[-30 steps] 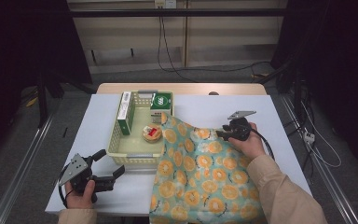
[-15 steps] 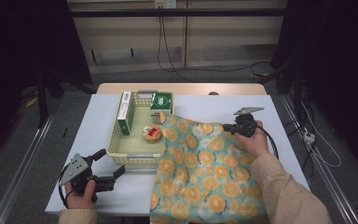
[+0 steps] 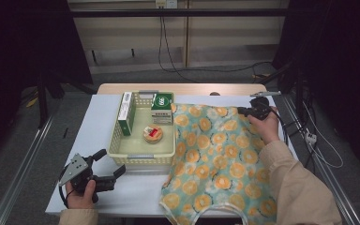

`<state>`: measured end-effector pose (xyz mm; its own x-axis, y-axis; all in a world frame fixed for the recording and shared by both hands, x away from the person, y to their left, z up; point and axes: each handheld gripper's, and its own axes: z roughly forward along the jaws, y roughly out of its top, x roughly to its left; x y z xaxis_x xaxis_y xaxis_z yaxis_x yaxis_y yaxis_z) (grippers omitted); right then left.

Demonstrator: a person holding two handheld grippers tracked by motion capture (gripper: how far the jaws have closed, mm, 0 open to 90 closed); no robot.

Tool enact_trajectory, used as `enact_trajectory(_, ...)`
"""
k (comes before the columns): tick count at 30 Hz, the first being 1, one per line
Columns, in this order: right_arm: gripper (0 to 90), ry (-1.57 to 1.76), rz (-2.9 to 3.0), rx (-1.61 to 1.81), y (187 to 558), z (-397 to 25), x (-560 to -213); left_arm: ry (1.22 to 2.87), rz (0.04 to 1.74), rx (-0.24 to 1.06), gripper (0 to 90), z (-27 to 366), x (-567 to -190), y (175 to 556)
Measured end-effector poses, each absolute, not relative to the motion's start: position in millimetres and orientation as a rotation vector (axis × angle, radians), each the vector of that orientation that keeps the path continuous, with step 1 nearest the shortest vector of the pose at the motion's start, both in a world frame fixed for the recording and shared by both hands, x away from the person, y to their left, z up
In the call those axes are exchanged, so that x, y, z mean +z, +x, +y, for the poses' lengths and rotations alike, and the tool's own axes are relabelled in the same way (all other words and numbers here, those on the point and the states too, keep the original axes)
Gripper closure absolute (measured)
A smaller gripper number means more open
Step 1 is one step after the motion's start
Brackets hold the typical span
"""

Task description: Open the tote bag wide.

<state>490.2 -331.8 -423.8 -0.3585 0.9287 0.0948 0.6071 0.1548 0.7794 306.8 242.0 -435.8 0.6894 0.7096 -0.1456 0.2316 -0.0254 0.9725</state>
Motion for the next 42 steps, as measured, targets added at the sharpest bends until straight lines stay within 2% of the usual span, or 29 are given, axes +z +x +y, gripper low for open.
enact_trajectory(14, 88.9, 1.599, 1.845, 1.002, 517.5, -380.8, -422.6, 1.588, 0.79, 0.457, 2.6, 241.9, -435.1, 308.5)
enact_trajectory(17, 62.6, 1.562, 1.906, 0.961, 514.5, -378.0, -424.3, 1.586, 0.786, 0.453, 2.6, 242.2, -434.8, 308.6)
enact_trajectory(20, 44.7, 1.527, 1.933, 0.99, 505.7, -370.6, -422.1, 1.583, 0.785, 0.448, 2.6, 241.8, -435.2, 308.6)
enact_trajectory(22, 41.4, 1.484, 1.974, 1.025, 497.7, -361.7, -419.7, 1.584, 0.786, 0.45, 2.5, 241.1, -435.1, 308.7)
enact_trajectory(23, 36.7, 1.459, 1.994, 1.032, 493.1, -356.1, -418.9, 1.585, 0.784, 0.45, 2.5, 240.8, -434.9, 308.6)
enact_trajectory(31, 25.4, 1.261, 2.175, 1.12, 446.3, -304.3, -407.8, 1.574, 0.781, 0.464, 2.5, 242.5, -432.6, 305.8)
enact_trajectory(42, 21.1, 1.047, 2.409, 1.173, 374.3, -247.4, -415.7, 1.58, 0.774, 0.468, 2.5, 242.2, -431.5, 303.1)
